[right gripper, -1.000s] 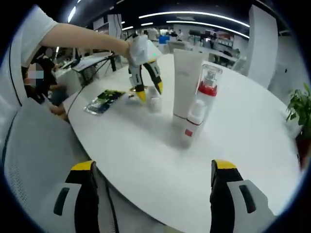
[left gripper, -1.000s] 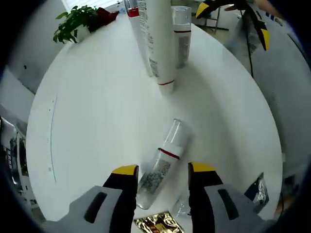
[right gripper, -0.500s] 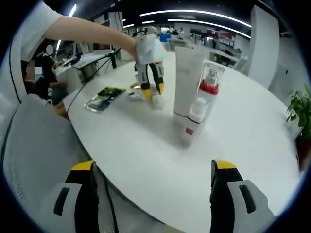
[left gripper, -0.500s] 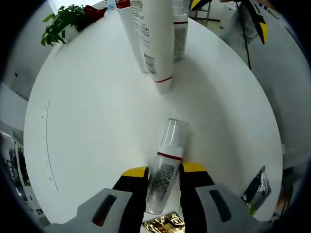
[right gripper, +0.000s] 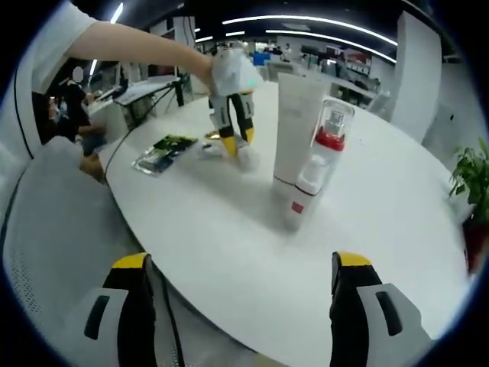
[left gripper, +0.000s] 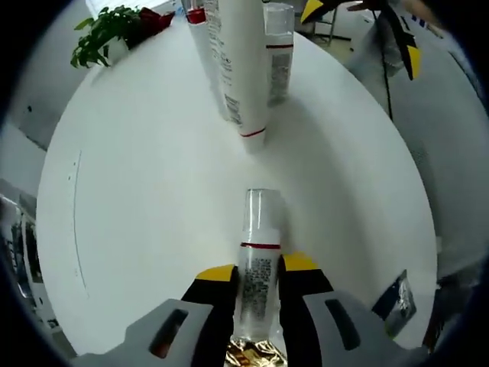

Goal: Arrange the skincare products in the storage area until every visible bottle or jar stands upright without overlapping.

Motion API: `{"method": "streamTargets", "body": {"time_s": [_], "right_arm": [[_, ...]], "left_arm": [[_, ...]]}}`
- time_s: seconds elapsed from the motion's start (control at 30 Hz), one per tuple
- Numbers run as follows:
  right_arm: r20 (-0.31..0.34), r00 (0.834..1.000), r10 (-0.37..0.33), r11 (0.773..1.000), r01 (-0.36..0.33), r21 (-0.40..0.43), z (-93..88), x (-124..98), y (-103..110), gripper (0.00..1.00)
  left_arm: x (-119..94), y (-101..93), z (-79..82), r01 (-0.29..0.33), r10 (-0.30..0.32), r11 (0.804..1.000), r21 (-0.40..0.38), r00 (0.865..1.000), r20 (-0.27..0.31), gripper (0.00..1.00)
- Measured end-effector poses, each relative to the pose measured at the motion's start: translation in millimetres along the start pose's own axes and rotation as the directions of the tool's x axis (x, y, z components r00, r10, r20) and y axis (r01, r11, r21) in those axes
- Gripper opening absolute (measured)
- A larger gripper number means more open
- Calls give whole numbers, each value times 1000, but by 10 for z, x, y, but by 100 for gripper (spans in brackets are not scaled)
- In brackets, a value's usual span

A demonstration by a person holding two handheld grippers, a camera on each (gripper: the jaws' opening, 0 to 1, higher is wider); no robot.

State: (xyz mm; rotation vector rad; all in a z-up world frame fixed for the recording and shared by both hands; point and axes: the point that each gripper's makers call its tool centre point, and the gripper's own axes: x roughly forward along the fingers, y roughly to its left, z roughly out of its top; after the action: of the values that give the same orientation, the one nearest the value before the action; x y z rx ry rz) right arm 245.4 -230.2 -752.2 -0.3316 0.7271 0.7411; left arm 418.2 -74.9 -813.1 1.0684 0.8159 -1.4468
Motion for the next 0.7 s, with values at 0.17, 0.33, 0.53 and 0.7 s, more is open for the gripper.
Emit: {"method": "streamTargets", "body": {"time_s": [0.17,0.33,0.53,0.7], "right_arm": [[8,1000,1,1000,-1,-4,19,-8,14,95],[25,1000,5,1000,-5,0,52,-18,21,95],[56,998,5,1000,-6,16,108,-48,4,91],[82,997,-11,999,8,34,150,-64,-29,93]], "left_arm": [[-116,-50,31,-10,20,993,-118,996,87,24],[-248,-199,180,18,36,969,-246,976,214,24],[-377,-437,330,74,94,910,-407,921,378,24],[-489,-654,513,137,129,865,-482,869,477,24]]}}
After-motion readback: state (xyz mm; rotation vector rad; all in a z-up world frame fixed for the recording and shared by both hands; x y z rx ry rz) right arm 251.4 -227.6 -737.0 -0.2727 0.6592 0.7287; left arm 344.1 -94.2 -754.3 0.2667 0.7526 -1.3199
